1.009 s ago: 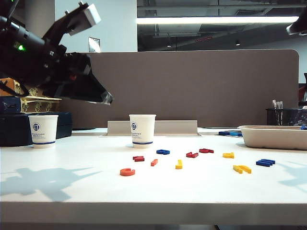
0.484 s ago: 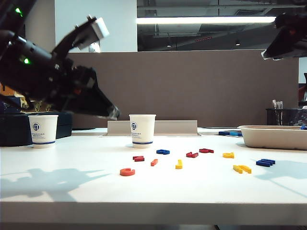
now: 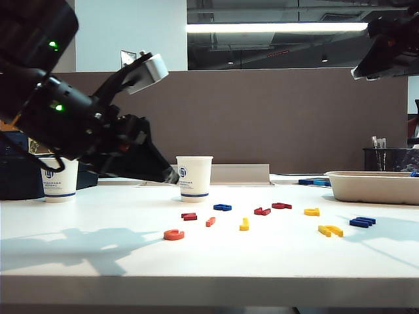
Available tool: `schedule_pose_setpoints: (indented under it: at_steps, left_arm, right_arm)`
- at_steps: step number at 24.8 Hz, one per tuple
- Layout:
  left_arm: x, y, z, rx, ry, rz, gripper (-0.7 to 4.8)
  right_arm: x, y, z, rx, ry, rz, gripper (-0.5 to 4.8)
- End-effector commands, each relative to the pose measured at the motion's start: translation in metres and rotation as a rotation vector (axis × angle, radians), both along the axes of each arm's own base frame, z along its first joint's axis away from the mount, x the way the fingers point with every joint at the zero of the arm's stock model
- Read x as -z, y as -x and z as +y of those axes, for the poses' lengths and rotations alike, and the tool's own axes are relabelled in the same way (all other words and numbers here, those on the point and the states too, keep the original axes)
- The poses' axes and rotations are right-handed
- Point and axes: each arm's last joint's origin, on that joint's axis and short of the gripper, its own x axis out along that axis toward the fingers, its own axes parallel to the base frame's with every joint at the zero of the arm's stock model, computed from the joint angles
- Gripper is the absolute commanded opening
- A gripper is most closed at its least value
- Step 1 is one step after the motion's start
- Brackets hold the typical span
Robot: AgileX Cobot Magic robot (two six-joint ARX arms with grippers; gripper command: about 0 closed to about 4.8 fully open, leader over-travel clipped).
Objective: Pick up the letter "c" and put it in the paper cup.
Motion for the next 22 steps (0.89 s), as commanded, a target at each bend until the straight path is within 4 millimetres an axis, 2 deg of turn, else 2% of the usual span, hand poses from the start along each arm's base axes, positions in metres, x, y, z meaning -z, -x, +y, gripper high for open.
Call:
schedule_pose_setpoints:
  at_steps: [1, 9, 22]
  left_arm:
    - [0.000, -0.008, -0.006, 0.008, 0.002, 0.002, 1.53]
    - [0.014, -0.010, -0.011, 0.029, -0.037, 0.079, 1.53]
    - [0.023, -0.010, -0.011, 0.034, -0.061, 0.126, 1.54]
  right_arm:
    - [-0.002, -0.006, 0.002, -0.011, -0.001, -0.022, 1.17]
    - [0.002, -0.008, 0.004, -0.017, 0.001, -0.011, 1.17]
    - [0.002, -0.009, 0.004, -0.017, 0.004, -0.010, 1.17]
